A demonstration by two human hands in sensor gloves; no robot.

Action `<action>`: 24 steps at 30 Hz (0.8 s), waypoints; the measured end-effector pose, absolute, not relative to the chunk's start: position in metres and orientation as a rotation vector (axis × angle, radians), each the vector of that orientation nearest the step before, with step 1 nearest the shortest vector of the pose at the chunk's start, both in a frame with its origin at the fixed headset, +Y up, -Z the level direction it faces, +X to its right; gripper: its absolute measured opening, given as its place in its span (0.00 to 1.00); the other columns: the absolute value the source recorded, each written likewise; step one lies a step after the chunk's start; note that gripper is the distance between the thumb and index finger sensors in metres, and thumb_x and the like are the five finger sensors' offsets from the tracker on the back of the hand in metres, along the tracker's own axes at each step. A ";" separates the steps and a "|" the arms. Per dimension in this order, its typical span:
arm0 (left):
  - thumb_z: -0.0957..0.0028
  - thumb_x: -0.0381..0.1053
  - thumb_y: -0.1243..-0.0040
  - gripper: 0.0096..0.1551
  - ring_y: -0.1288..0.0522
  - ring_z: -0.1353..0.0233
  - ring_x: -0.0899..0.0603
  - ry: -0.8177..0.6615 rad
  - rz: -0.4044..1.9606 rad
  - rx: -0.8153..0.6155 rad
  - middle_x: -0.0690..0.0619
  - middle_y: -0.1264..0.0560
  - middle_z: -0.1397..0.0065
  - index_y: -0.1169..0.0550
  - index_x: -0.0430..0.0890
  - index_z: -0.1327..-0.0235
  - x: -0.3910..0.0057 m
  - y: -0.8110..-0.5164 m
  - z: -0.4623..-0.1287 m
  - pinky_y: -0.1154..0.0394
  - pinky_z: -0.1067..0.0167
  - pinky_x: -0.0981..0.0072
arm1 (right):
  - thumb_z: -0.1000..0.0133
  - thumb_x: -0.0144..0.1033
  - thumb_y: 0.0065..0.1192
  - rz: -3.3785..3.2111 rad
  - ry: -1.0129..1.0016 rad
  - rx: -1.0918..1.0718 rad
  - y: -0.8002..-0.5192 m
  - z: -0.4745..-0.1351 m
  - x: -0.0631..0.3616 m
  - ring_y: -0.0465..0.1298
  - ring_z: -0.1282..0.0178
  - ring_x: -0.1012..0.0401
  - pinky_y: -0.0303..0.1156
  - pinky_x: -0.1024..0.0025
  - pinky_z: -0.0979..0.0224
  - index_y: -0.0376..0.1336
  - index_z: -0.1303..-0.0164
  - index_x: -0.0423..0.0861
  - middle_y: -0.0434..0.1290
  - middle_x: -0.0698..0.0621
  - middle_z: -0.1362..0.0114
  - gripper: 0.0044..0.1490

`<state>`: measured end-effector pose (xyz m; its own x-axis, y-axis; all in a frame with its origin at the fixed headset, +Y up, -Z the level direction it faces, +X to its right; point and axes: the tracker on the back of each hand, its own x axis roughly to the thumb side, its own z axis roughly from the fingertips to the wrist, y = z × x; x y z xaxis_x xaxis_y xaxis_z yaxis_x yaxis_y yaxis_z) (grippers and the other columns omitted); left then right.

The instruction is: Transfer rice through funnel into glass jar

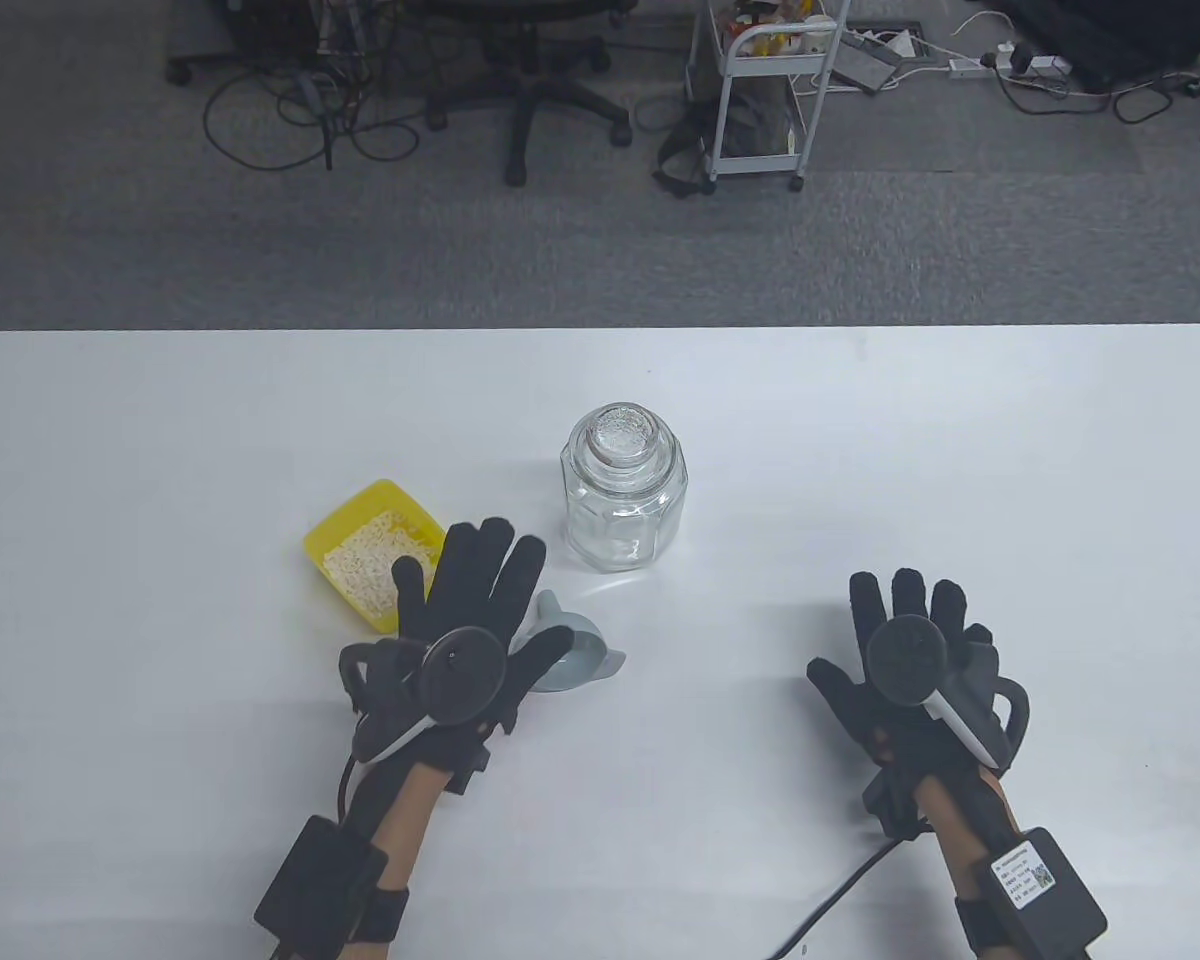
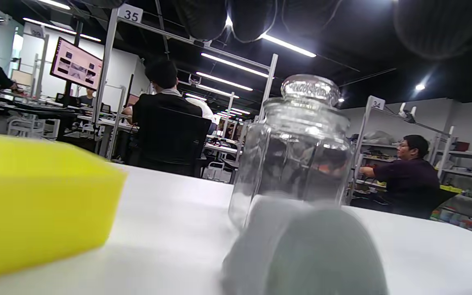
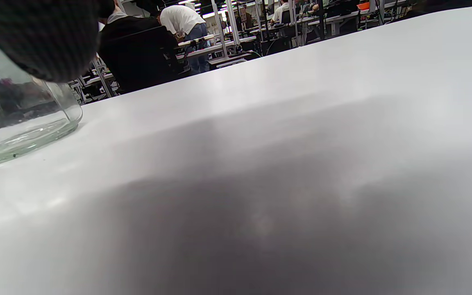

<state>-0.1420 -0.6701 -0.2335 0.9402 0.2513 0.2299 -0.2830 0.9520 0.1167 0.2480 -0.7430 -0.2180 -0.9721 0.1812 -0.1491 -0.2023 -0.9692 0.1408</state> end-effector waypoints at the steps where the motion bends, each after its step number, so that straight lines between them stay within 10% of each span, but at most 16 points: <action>1: 0.50 0.80 0.43 0.50 0.50 0.07 0.38 -0.205 0.306 0.134 0.55 0.50 0.05 0.46 0.68 0.16 -0.134 -0.660 -0.251 0.53 0.21 0.23 | 0.56 0.72 0.58 2.938 0.237 -0.195 -0.744 -0.218 0.248 0.34 0.15 0.40 0.38 0.29 0.23 0.35 0.24 0.64 0.35 0.47 0.12 0.58; 13: 0.53 0.80 0.36 0.56 0.44 0.07 0.37 -0.055 0.262 -0.029 0.52 0.51 0.04 0.51 0.73 0.16 -0.072 -0.639 -0.360 0.48 0.18 0.25 | 0.56 0.72 0.58 2.966 0.262 -0.157 -0.748 -0.220 0.245 0.34 0.15 0.40 0.38 0.29 0.23 0.34 0.24 0.64 0.36 0.47 0.12 0.58; 24: 0.50 0.73 0.29 0.54 0.37 0.09 0.40 -0.078 0.336 -0.044 0.56 0.39 0.09 0.43 0.64 0.15 -0.066 -0.648 -0.368 0.47 0.18 0.25 | 0.56 0.73 0.57 2.996 0.259 -0.139 -0.748 -0.221 0.240 0.34 0.15 0.39 0.39 0.29 0.23 0.34 0.24 0.64 0.36 0.46 0.12 0.58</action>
